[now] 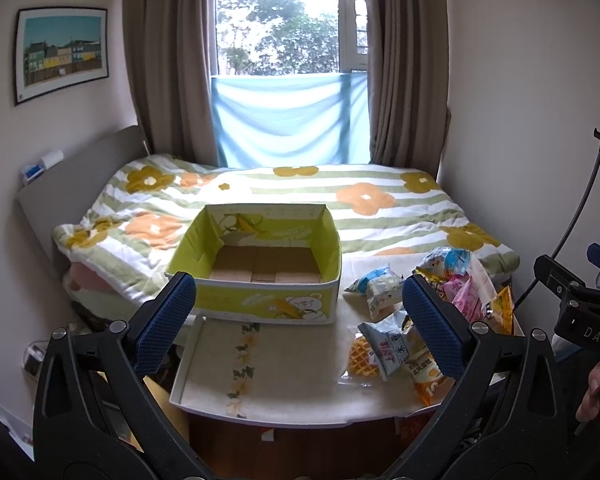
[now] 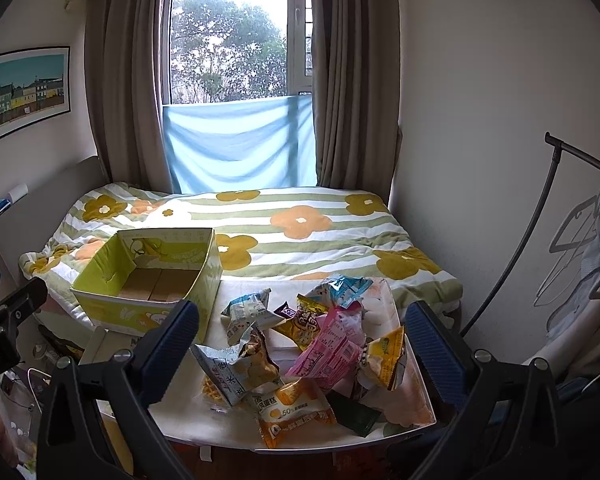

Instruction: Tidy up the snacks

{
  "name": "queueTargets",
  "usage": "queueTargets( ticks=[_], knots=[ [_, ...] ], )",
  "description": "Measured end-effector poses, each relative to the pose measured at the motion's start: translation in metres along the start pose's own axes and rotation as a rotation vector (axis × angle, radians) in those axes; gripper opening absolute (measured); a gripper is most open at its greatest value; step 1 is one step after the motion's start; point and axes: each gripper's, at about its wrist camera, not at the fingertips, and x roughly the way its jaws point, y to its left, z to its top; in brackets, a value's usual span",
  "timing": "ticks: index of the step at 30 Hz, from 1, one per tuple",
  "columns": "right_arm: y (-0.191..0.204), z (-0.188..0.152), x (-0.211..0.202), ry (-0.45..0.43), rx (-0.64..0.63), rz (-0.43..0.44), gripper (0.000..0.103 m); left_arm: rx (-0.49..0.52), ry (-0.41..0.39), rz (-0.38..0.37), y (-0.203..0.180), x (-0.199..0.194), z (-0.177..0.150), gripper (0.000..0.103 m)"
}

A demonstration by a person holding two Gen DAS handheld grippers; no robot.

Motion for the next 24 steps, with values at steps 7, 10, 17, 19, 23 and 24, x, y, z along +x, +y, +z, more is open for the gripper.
queueTargets(
  ticks=[7,10,17,19,23,24],
  knots=[
    [0.0021,-0.0006,-0.0001,0.006,0.004,0.001,0.103,0.004,0.007,-0.002,0.0006,0.0035,0.0003,0.102],
    [0.0022,0.0008,-0.0007,0.009,0.005,0.000,0.103,0.004,0.007,0.000,0.0006,0.0041,0.0002,0.102],
    [0.0019,0.0009,-0.0005,0.010,0.006,0.002,0.103,0.005,0.009,-0.004,0.0007,0.0061,0.0003,0.102],
    [0.0017,0.0009,-0.0004,0.010,0.005,0.001,0.103,0.004,0.009,-0.004,0.0007,0.0058,0.0004,0.102],
    [0.0020,0.0003,-0.0004,0.011,0.006,0.001,0.103,0.004,0.008,-0.003,0.0005,0.0062,0.0005,0.102],
    [0.0015,0.0011,-0.0002,0.011,0.007,0.002,0.103,0.004,0.008,-0.004,0.0004,0.0061,0.0006,0.102]
  ],
)
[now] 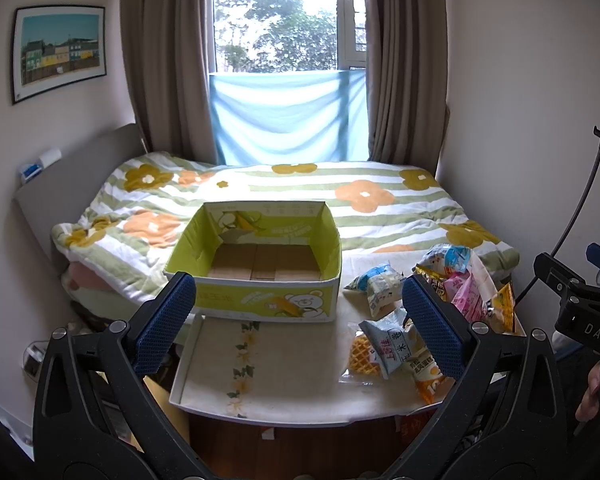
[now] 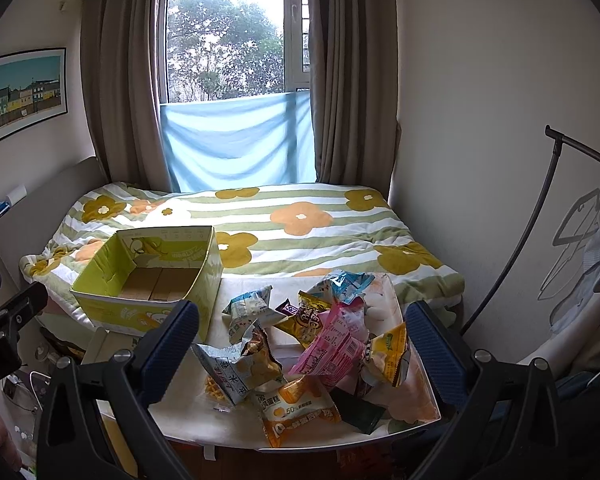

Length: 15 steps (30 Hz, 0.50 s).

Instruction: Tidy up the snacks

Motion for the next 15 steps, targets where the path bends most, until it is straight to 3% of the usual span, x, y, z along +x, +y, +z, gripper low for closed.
queueTargets(
  ticks=[15],
  knots=[
    [0.0004,-0.0008,0.0005,0.006,0.001,0.002,0.103,0.008,0.000,-0.019,-0.0025,0.0034,-0.0028,0.102]
  ],
)
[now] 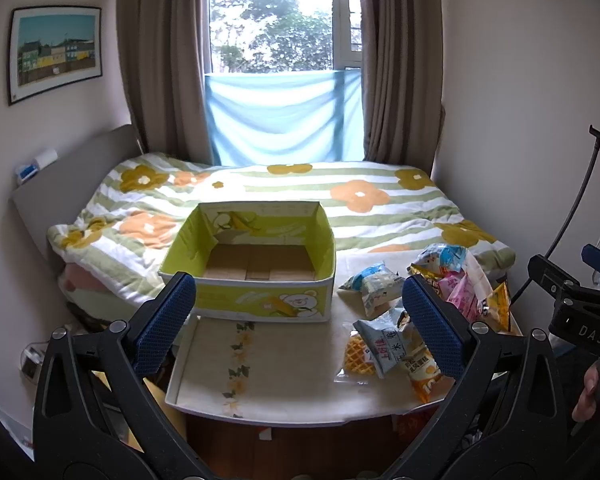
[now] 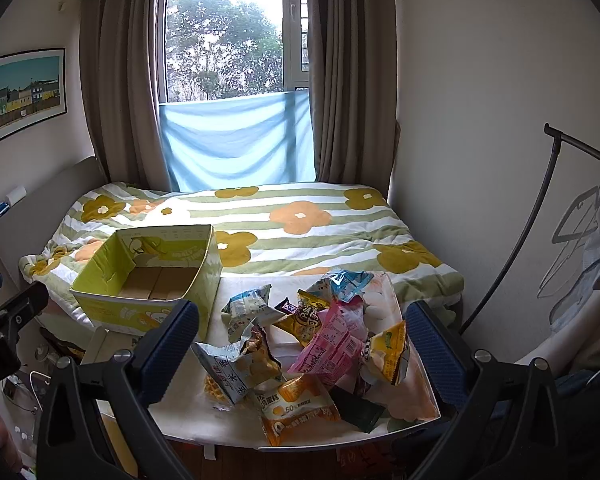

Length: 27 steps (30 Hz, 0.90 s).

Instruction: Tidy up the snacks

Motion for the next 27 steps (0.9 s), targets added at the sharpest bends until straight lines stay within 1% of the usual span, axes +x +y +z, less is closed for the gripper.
queueTargets(
  ticks=[13,17,20,24,27],
  knots=[
    [-0.002,-0.003,-0.002,0.005,0.009,0.000,0.103,0.008,0.010,-0.004,-0.010,-0.002,0.003,0.102],
    [-0.016,-0.002,-0.001,0.032,0.012,0.002,0.103,0.015,0.052,-0.039,-0.022,0.008,0.006,0.102],
    [-0.029,-0.008,0.004,0.058,0.005,-0.003,0.103,0.027,0.101,-0.058,-0.039,0.023,-0.002,0.102],
    [-0.052,-0.018,0.022,0.123,0.004,0.011,0.103,0.016,0.197,-0.082,-0.066,0.049,-0.016,0.102],
    [-0.070,-0.027,0.039,0.175,0.014,0.036,0.103,0.056,0.236,-0.089,-0.087,0.065,-0.028,0.102]
  ],
)
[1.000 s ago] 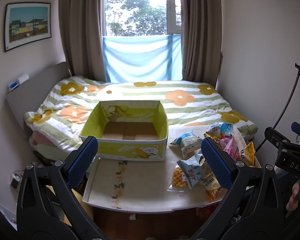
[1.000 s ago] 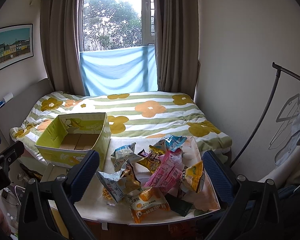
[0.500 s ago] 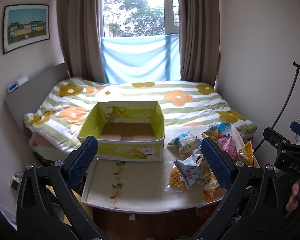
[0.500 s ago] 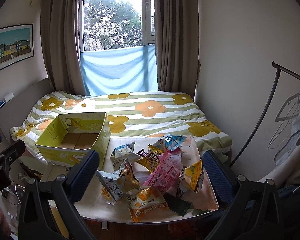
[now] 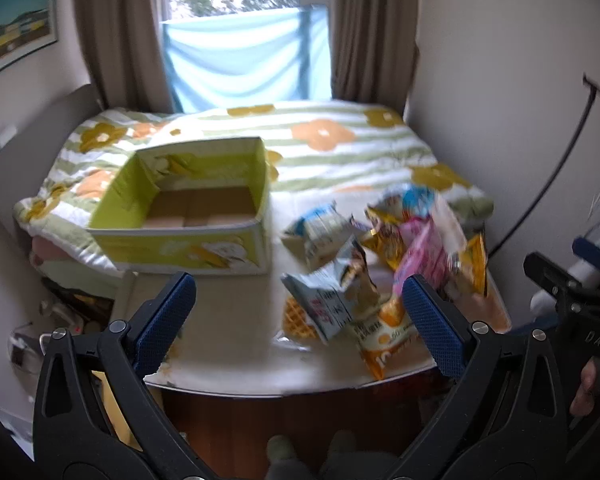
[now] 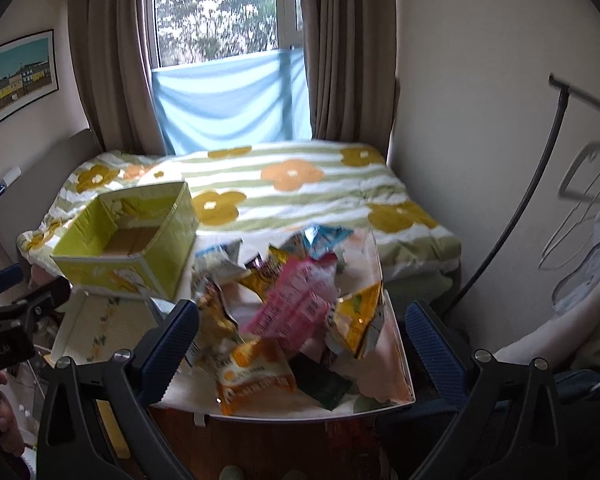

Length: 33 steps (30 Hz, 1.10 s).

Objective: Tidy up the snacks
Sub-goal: 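Grasp the potato chip bag with the left tool while the right tool grasps the pink wafer bag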

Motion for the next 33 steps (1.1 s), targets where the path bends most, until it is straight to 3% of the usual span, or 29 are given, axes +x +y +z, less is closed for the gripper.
queueTargets(
  ticks=[10,24,33],
  knots=[
    [-0.025,-0.024,0.064,0.158,0.050,0.101,0.103,0.258,0.114,0.030,-0.054,0.081,-0.030,0.102],
    [-0.023,-0.030,0.146,0.327,0.280,0.180,0.103,0.536,0.201,0.015,-0.070,0.175,-0.051,0.102],
    [-0.022,-0.025,0.198,0.418,0.437,0.170,0.103,0.621,0.255,-0.093,-0.066,0.215,-0.048,0.099]
  ],
)
